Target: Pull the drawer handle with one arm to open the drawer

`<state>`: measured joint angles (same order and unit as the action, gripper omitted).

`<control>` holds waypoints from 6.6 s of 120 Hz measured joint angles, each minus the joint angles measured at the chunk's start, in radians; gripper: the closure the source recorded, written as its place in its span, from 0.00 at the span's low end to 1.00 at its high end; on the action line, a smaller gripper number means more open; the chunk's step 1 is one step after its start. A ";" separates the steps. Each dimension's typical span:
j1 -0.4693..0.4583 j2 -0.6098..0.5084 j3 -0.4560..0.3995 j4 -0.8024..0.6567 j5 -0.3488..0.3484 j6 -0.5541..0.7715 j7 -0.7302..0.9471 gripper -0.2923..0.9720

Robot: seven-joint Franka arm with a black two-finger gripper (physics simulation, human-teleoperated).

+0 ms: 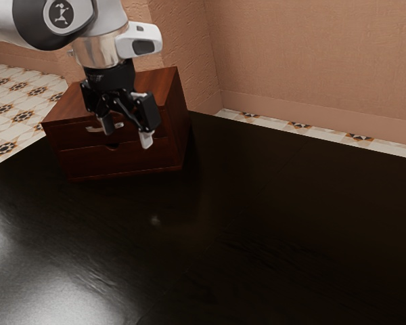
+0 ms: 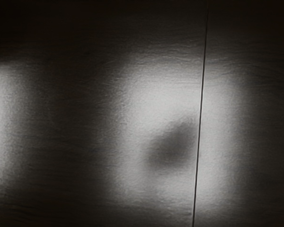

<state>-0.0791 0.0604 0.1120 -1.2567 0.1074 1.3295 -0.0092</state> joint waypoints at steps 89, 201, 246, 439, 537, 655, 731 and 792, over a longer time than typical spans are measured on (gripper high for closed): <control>-0.053 -0.066 0.187 0.183 -0.085 -0.041 -0.624 0.23; 0.199 0.066 0.203 -0.145 -0.108 0.442 -1.346 0.23; 0.264 0.135 0.202 -0.162 -0.141 0.603 -1.436 0.25; 0.337 0.322 0.194 -0.092 -0.239 0.803 -1.530 0.44; 0.335 0.318 0.197 -0.092 -0.267 0.753 -1.538 0.76; 0.322 0.118 0.182 -0.310 -0.225 0.639 -1.547 0.85; 0.325 -0.041 0.144 -0.495 -0.176 0.652 -1.553 0.85; 0.340 -0.139 0.110 -0.599 -0.145 0.666 -1.559 0.85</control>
<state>0.2612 -0.0783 0.2221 -1.8562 -0.0373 1.9956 -1.5684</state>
